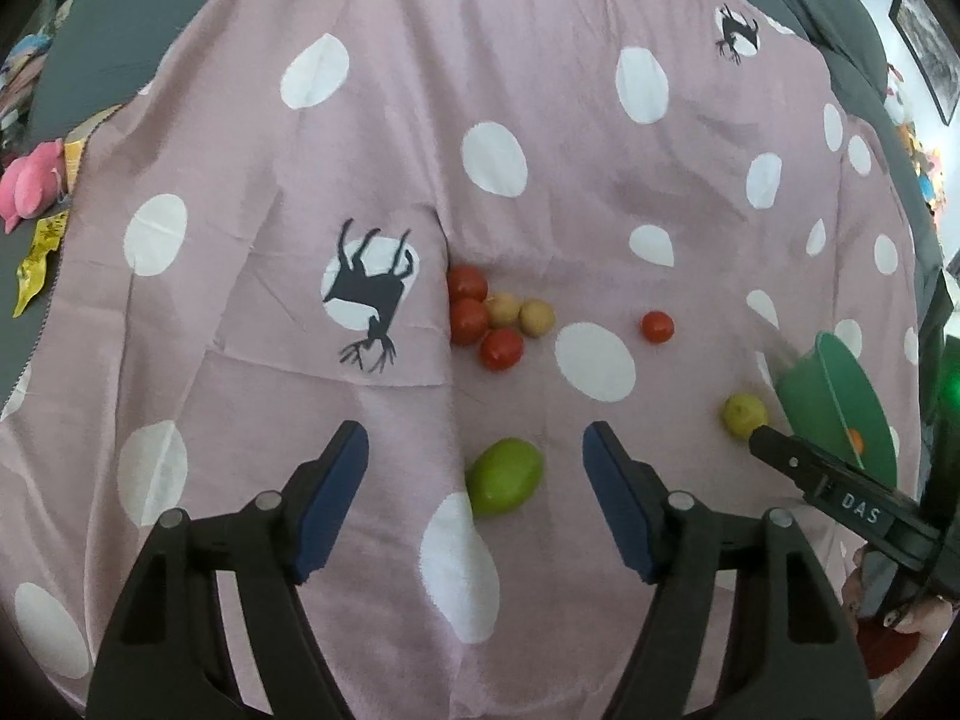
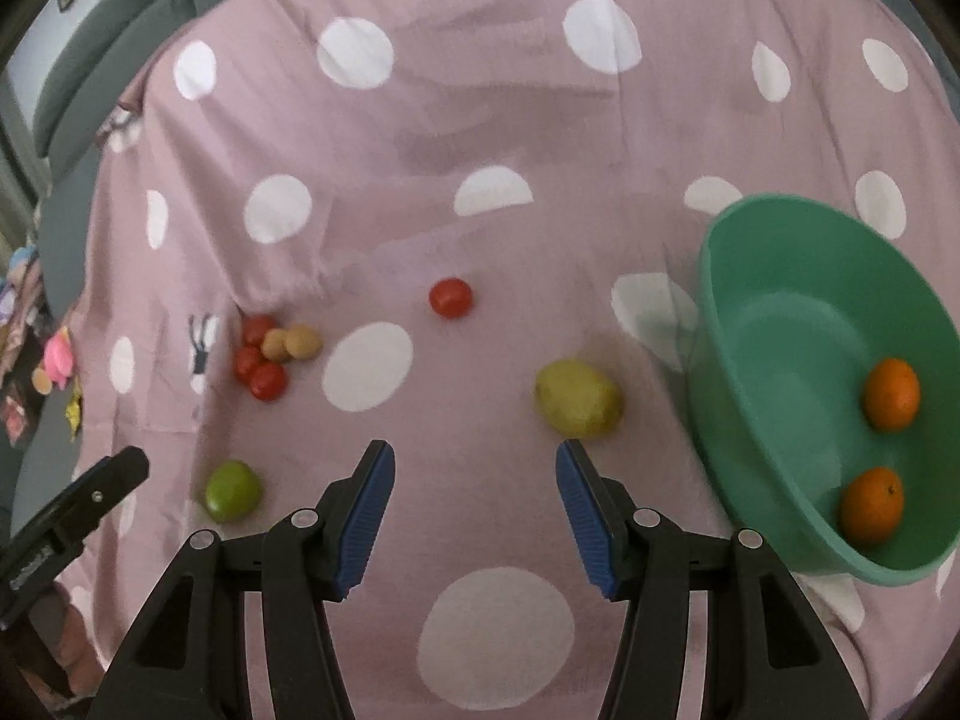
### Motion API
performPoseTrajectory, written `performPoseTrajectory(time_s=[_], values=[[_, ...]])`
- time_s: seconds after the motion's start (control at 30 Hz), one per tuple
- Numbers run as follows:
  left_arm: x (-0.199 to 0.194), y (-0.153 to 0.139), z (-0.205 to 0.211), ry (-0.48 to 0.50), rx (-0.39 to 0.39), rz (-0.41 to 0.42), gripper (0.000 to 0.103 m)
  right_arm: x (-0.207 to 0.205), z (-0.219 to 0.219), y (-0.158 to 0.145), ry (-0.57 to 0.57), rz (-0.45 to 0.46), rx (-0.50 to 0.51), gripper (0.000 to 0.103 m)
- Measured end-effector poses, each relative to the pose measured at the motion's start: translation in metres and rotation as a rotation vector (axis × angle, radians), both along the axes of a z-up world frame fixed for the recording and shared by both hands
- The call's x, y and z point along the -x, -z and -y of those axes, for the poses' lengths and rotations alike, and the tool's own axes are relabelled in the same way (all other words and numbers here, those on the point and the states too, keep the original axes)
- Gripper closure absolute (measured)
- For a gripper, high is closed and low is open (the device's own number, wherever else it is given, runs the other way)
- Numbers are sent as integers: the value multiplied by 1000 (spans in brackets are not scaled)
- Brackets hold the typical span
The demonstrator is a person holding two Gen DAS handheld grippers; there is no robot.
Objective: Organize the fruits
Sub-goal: 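Move both grippers back toward the remaining fruit, then grasp the green lime with the left gripper while the right gripper grasps the pear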
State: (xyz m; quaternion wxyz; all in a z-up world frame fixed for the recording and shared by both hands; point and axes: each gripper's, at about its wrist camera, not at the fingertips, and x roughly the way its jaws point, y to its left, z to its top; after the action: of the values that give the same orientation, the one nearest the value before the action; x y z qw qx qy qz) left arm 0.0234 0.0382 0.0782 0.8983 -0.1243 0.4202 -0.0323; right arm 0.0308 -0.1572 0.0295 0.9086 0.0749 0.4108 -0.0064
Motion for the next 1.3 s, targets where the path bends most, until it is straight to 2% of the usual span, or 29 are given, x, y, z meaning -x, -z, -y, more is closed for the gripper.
performPoseTrajectory(time_s=[0.13, 0.27, 0.37, 0.63, 0.7, 0.9, 0.97, 1.1, 1.17, 1.23, 1.3], values=[[-5, 5, 8, 45, 21, -20, 42, -10, -3, 0, -9, -27, 22, 46], [-10, 11, 18, 90, -4, -32, 58, -28, -7, -2, -23, -45, 70, 46], [-13, 17, 22, 120, 14, -46, 66, -43, -2, 1, -12, -74, 47, 46], [-19, 23, 23, 140, 36, -81, 66, -67, -3, 1, -16, -86, 130, 46], [-20, 25, 24, 141, 29, -92, 66, -69, -1, 4, -13, -93, 128, 46], [-23, 30, 25, 146, 32, -115, 66, -68, 0, 7, -19, -98, 205, 46], [-24, 33, 27, 148, 27, -126, 66, -65, 1, 5, -23, -100, 197, 46], [-25, 35, 27, 142, 23, -129, 66, -56, 5, -3, -82, -109, 73, 46], [-26, 35, 26, 137, 20, -126, 71, -51, 4, -9, -87, -85, 77, 46], [-25, 35, 27, 132, 9, -122, 77, -48, 4, -16, -55, -41, 142, 46], [-26, 36, 28, 144, 13, -124, 79, -53, 6, -15, -46, -32, 169, 46]])
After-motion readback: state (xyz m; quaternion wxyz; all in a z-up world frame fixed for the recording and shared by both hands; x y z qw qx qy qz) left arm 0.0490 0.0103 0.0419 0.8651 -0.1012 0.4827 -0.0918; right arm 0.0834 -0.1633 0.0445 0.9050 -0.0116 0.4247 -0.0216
